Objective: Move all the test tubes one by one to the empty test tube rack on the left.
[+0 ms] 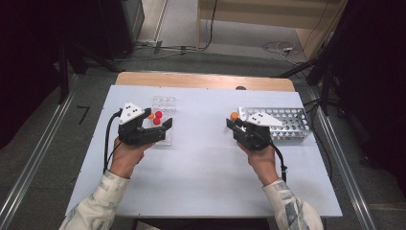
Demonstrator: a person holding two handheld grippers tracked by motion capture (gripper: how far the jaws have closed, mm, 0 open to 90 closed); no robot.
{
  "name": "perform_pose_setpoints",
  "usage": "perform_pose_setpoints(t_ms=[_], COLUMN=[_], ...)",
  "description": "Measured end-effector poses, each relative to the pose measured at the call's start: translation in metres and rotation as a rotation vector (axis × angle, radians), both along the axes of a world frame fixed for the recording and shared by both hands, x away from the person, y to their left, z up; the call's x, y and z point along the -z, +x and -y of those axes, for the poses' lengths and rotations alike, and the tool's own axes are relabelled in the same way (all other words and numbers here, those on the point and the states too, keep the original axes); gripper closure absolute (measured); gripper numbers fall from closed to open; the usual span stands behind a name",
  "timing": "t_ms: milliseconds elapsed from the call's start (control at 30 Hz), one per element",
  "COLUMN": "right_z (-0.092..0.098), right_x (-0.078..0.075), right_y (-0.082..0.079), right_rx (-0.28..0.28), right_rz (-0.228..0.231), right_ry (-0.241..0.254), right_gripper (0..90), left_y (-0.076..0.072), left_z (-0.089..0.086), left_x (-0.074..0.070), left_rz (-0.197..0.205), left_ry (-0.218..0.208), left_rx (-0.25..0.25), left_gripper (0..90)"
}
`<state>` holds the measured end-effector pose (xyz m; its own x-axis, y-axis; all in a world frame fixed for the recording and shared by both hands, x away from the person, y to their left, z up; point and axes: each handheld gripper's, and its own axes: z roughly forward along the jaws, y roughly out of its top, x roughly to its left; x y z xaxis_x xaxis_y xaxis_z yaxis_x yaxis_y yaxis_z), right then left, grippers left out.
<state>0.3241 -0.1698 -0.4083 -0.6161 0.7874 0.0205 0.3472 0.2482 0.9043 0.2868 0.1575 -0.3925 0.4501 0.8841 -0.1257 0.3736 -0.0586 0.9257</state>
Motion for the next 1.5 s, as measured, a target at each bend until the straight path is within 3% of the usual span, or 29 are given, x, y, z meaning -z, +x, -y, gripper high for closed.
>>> perform_pose_setpoints(t_ms=[500, 1067, 1333, 1500], right_z=[-0.036, -0.059, -0.071, -0.079], right_x=[0.014, 0.024, 0.028, 0.029], right_y=[-0.014, -0.023, -0.029, -0.035], right_rx=[-0.11, -0.17, -0.212, -0.243], right_rz=[-0.024, -0.042, -0.051, -0.051], right_ry=[-0.041, -0.062, -0.074, -0.076], right_gripper=[71.6, 71.6, 71.5, 71.5], left_y=[-0.008, -0.015, -0.017, -0.019], left_z=[0.026, 0.043, 0.056, 0.061], left_x=[0.002, 0.003, 0.01, 0.014], left_rz=[-0.003, -0.008, -0.021, -0.017], left_ry=[0.014, 0.005, 0.023, 0.033], left_rx=[0.083, 0.154, 0.21, 0.238], left_gripper=[17.2, 18.7, 23.9, 35.5])
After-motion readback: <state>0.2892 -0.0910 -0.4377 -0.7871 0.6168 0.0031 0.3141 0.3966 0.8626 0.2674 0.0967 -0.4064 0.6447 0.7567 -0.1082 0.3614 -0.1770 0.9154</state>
